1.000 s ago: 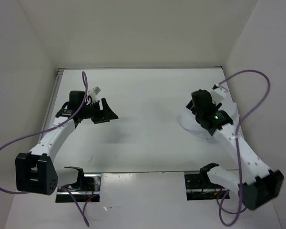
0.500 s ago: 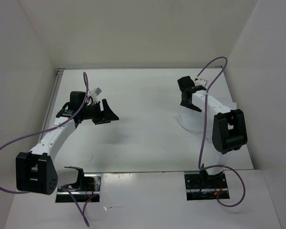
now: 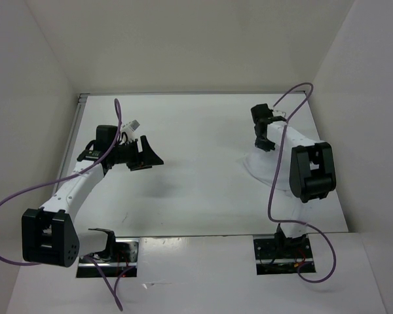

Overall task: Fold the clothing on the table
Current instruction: Grab the skirt from the pile, then move the skirt to the center of the board

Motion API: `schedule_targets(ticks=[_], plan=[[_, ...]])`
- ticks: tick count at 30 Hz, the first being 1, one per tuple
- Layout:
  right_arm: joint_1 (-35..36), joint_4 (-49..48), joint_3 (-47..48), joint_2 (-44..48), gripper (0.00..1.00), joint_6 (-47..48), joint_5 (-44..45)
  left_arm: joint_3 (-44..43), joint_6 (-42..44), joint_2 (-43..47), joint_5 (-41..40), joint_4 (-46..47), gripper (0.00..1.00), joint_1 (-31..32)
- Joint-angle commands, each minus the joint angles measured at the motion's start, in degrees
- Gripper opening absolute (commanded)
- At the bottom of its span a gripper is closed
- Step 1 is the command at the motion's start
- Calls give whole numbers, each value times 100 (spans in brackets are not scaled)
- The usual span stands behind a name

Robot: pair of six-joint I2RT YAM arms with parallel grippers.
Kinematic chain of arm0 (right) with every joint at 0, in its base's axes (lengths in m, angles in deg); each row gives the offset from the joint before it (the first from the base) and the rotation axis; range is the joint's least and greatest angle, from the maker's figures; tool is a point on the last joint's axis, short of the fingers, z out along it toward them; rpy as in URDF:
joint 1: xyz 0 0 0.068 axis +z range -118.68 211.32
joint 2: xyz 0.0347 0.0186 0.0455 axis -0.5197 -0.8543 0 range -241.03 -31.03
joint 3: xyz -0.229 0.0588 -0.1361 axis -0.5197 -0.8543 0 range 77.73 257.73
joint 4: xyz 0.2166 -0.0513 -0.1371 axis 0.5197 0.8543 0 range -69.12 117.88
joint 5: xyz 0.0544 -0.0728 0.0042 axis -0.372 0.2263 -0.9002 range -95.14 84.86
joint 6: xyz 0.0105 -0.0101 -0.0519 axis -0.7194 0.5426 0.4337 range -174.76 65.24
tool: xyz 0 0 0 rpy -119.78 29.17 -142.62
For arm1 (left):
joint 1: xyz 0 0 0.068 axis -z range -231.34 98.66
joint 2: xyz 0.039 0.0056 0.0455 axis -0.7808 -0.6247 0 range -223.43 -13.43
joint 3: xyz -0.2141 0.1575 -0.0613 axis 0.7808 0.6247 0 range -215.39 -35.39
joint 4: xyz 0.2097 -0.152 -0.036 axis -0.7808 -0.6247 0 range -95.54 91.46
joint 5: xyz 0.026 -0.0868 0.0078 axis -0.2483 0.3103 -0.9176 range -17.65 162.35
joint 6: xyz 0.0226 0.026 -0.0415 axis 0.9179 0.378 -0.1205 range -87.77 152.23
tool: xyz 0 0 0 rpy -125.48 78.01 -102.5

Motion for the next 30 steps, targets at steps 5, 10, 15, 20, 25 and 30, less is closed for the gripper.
schedule_targets(ticks=[5, 10, 15, 20, 25, 30], plan=[[729, -309, 1337, 2136, 0, 416, -1553, 14, 138, 155, 107, 170, 78, 10], [791, -37, 2043, 2527, 0, 416, -1933, 14, 138, 155, 107, 170, 78, 10], [791, 52, 1562, 2738, 0, 153, -1757, 14, 138, 155, 107, 170, 78, 10], [660, 296, 1200, 2800, 12, 38, -1441, 14, 138, 155, 54, 170, 78, 10], [597, 570, 1086, 2422, 46, -94, -651, 14, 138, 155, 54, 170, 78, 10], [597, 290, 902, 2360, 54, 196, -1728, 14, 85, 155, -67, 170, 78, 10]])
